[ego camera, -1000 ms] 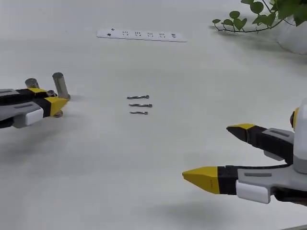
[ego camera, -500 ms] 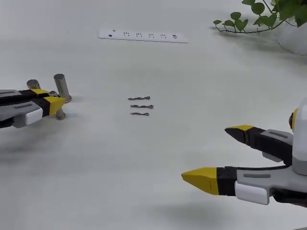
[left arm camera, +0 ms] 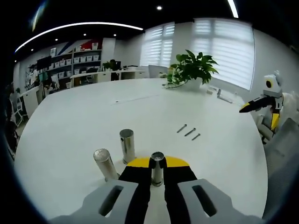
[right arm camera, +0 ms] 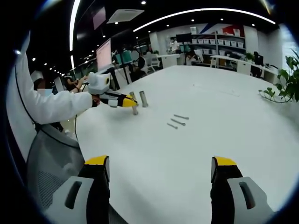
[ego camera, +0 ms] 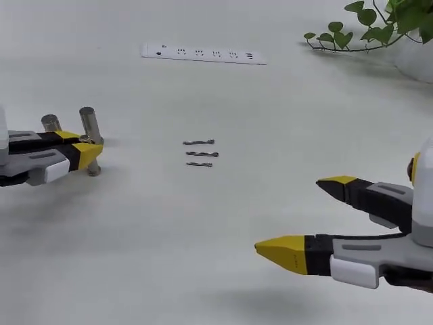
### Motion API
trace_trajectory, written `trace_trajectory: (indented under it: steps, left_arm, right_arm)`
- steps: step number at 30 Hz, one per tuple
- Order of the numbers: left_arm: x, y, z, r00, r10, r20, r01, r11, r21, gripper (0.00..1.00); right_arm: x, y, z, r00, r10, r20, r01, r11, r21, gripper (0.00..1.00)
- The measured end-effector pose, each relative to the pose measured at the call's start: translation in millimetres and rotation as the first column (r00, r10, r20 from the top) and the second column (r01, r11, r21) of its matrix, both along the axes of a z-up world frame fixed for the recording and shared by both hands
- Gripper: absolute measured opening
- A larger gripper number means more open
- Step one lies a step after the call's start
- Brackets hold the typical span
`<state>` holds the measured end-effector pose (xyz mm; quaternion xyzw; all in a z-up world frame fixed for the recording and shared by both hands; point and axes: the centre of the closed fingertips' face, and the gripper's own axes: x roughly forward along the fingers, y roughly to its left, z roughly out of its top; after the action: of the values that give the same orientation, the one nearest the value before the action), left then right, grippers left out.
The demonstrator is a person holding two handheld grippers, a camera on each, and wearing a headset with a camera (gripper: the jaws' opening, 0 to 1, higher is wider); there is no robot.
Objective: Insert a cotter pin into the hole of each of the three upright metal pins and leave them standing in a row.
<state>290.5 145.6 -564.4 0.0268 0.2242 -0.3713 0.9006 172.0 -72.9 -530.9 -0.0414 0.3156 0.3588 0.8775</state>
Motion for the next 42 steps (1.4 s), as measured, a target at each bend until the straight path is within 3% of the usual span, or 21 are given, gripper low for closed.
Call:
trace_trajectory:
  steps: [7,11,16,27,32,42]
  left_arm:
    - [-15.0,-12.5,11.1,0.999,-0.035,0.018,0.035,0.999,-0.009,0.05]
    - [-24.6,-20.3,12.3,0.999,-0.043,-0.001,0.043,0.999,-0.029,0.05]
    - [-41.3,-33.5,9.8,0.998,-0.071,0.002,0.071,0.998,0.002,0.05]
    - [-65.7,-56.1,-0.5,0.995,-0.095,-0.035,0.095,0.995,-0.003,0.05]
    - [-70.3,-59.8,-6.1,0.994,-0.109,-0.028,0.110,0.993,0.034,0.05]
    - [-71.5,-58.2,-4.9,0.995,-0.095,-0.013,0.095,0.995,0.039,0.06]
  right_arm:
    - [-2.5,4.3,0.3,1.000,0.011,0.004,-0.011,1.000,0.008,0.88]
    - [-3.9,6.9,1.3,1.000,0.019,0.011,-0.019,1.000,0.014,0.88]
    - [-5.0,12.3,2.7,0.999,0.025,0.022,-0.026,0.999,0.033,0.88]
    - [-12.8,20.2,4.9,0.998,0.061,0.030,-0.062,0.997,0.054,0.90]
    - [-14.4,21.6,8.6,0.996,0.074,0.050,-0.077,0.995,0.062,0.92]
    - [-15.2,22.6,11.1,0.995,0.082,0.059,-0.086,0.994,0.068,0.93]
